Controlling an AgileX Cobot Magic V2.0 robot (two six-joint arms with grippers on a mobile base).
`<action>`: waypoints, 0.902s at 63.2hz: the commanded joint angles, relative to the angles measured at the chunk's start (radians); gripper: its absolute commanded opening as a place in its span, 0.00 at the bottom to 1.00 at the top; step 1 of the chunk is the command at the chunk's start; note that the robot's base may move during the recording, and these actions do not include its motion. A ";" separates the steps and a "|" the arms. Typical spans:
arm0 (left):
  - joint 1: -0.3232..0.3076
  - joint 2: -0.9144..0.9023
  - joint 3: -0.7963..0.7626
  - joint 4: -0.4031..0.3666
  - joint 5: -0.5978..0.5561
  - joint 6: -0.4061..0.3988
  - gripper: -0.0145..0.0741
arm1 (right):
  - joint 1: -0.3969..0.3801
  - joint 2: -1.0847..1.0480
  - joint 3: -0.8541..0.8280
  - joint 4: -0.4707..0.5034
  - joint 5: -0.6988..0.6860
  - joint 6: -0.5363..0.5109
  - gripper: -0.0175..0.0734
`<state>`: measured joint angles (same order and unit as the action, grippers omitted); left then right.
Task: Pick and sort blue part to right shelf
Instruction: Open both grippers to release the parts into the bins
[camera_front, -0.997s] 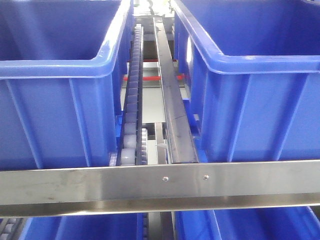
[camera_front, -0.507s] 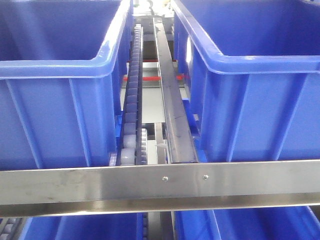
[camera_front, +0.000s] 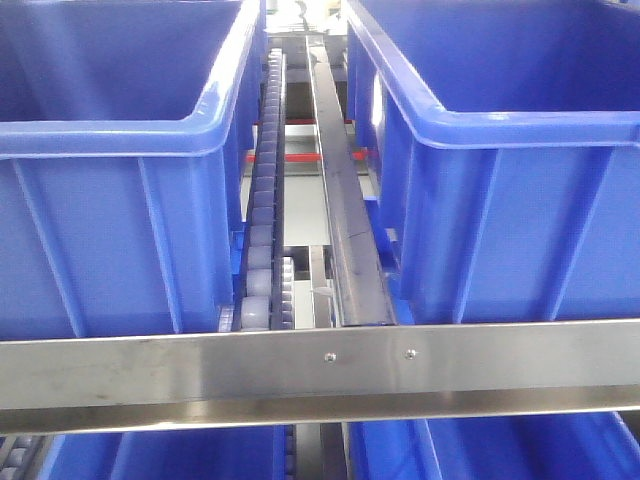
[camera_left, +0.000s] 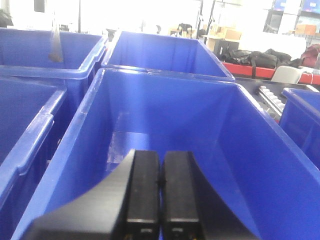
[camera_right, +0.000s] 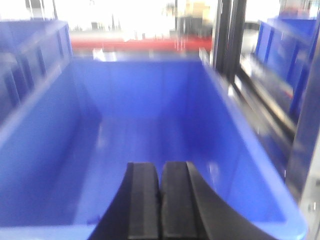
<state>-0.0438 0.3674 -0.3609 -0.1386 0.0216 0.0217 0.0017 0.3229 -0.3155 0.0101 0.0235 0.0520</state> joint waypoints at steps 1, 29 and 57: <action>0.000 0.003 -0.029 -0.008 -0.083 -0.001 0.31 | -0.006 0.002 -0.030 0.003 -0.089 0.001 0.26; 0.000 0.003 -0.029 -0.008 -0.083 -0.001 0.31 | -0.006 -0.010 -0.006 0.003 -0.101 0.001 0.26; 0.000 0.003 -0.029 -0.008 -0.083 -0.001 0.31 | -0.006 -0.346 0.325 0.004 -0.101 0.001 0.26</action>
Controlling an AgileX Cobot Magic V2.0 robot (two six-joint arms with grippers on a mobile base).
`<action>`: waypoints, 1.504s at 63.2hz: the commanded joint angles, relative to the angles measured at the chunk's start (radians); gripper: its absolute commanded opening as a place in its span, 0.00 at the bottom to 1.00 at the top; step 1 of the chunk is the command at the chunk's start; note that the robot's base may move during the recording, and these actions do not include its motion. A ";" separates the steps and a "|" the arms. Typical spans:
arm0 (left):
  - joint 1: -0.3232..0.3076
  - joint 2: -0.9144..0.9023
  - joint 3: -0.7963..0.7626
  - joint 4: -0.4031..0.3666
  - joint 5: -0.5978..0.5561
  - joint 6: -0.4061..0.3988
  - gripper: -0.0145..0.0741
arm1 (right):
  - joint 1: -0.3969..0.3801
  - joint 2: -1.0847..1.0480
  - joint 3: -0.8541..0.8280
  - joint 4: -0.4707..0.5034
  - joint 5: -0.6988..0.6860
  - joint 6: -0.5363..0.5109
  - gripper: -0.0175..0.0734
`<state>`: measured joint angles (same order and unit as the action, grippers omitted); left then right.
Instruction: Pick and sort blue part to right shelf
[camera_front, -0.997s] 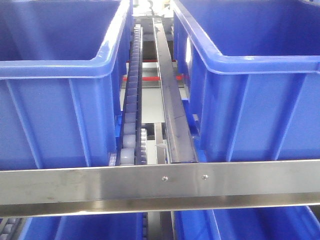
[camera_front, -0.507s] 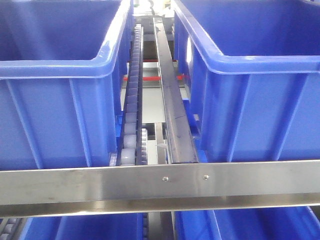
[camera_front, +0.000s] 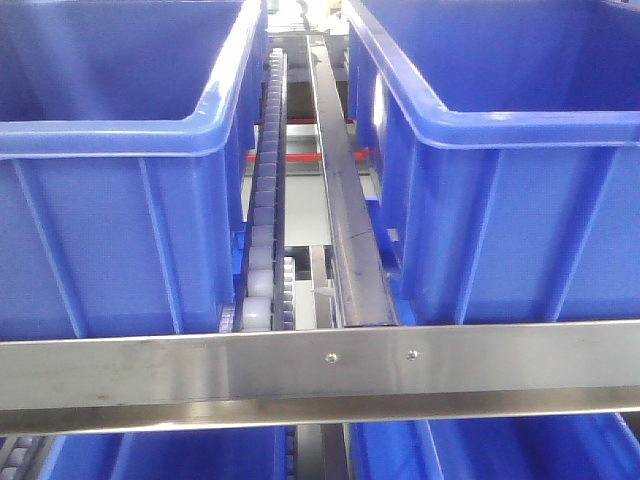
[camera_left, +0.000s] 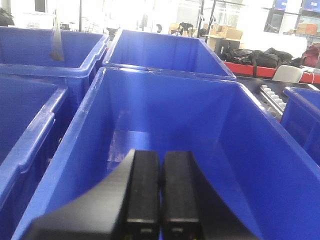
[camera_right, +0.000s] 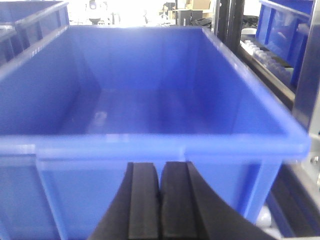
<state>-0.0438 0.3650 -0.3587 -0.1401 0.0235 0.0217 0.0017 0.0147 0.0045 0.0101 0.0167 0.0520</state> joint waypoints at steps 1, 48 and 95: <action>0.000 0.006 -0.031 -0.006 -0.085 -0.001 0.31 | -0.006 -0.045 0.007 0.004 -0.092 0.001 0.26; 0.000 0.007 -0.026 -0.006 -0.085 -0.001 0.31 | -0.006 -0.047 0.004 0.004 -0.077 0.001 0.26; -0.024 -0.389 0.389 0.054 -0.037 -0.001 0.31 | -0.006 -0.045 0.004 0.004 -0.076 0.001 0.26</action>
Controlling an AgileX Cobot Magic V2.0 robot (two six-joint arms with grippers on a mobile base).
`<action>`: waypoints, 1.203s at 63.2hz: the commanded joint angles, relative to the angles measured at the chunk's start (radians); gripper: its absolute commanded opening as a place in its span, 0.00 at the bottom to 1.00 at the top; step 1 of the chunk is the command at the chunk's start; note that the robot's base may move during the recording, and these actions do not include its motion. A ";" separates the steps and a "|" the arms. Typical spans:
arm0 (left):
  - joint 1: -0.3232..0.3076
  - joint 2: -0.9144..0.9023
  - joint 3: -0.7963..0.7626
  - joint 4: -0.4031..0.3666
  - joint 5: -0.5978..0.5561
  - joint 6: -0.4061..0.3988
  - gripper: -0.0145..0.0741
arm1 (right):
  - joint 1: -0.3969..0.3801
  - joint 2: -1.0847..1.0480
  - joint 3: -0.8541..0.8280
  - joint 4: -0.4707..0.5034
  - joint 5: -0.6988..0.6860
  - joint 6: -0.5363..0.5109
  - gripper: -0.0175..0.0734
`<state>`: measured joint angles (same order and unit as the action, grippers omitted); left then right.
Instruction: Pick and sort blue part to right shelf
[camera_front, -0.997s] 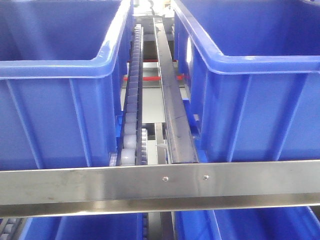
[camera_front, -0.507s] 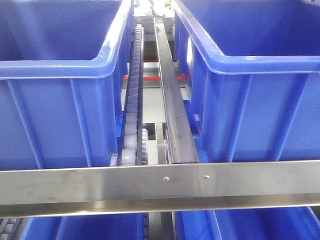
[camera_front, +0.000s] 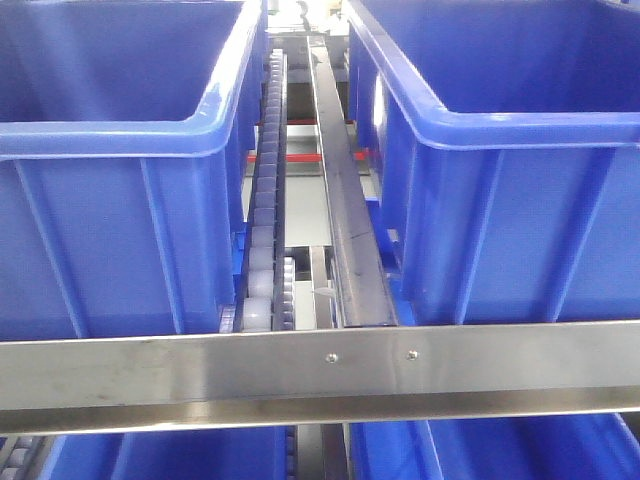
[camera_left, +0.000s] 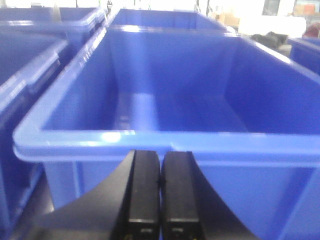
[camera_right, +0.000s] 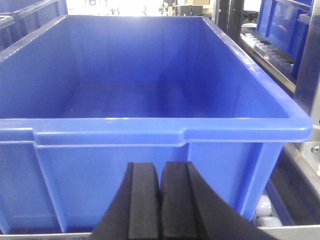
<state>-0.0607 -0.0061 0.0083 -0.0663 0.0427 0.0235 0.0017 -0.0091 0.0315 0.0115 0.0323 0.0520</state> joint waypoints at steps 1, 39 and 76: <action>-0.007 -0.020 0.022 -0.020 -0.056 -0.003 0.31 | -0.006 -0.022 -0.023 0.003 -0.092 0.001 0.26; -0.007 -0.023 0.022 -0.020 -0.081 -0.003 0.31 | -0.006 -0.022 -0.023 0.003 -0.092 0.001 0.26; -0.007 -0.023 0.022 -0.020 -0.081 -0.003 0.31 | -0.006 -0.022 -0.023 0.003 -0.092 0.001 0.26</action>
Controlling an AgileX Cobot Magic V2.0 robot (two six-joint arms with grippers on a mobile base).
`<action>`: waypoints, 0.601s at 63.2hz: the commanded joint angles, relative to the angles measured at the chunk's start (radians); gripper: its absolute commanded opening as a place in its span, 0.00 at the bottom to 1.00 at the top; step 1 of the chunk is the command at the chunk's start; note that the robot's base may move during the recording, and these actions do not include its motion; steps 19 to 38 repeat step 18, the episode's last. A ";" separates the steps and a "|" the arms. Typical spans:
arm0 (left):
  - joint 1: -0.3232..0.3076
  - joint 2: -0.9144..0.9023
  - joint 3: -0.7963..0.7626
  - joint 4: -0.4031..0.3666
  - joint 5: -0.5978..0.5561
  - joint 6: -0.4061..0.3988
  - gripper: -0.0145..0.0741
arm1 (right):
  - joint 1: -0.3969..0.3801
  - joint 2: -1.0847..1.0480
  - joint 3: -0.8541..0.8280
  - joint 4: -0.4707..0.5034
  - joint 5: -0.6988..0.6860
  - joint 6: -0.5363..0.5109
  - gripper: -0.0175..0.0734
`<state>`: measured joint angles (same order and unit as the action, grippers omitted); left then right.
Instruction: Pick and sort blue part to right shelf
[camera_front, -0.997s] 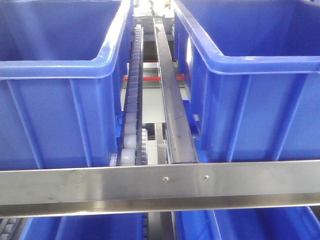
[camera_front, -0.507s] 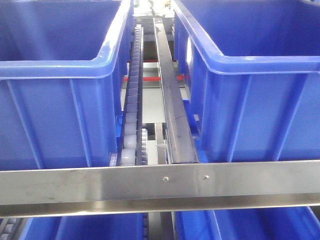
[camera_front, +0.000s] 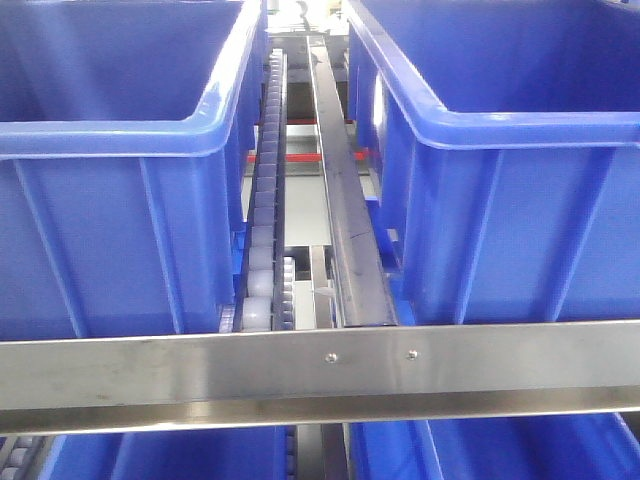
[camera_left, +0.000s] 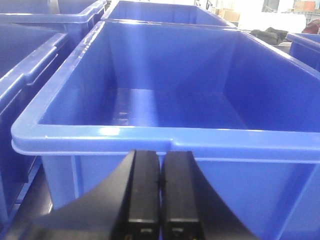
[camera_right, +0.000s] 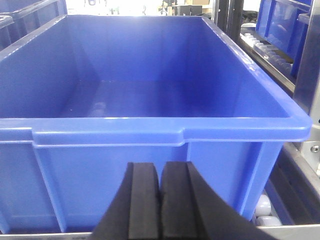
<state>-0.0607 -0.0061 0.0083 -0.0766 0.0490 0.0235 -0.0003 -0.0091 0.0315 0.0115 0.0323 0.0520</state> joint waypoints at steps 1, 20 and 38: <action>-0.007 -0.023 0.022 -0.009 -0.088 -0.003 0.31 | -0.004 -0.022 -0.023 0.003 -0.092 0.001 0.26; -0.007 -0.023 0.022 -0.009 -0.088 -0.003 0.31 | -0.004 -0.022 -0.023 0.003 -0.092 0.001 0.26; -0.007 -0.023 0.022 -0.009 -0.088 -0.003 0.31 | -0.004 -0.022 -0.023 0.003 -0.092 0.001 0.26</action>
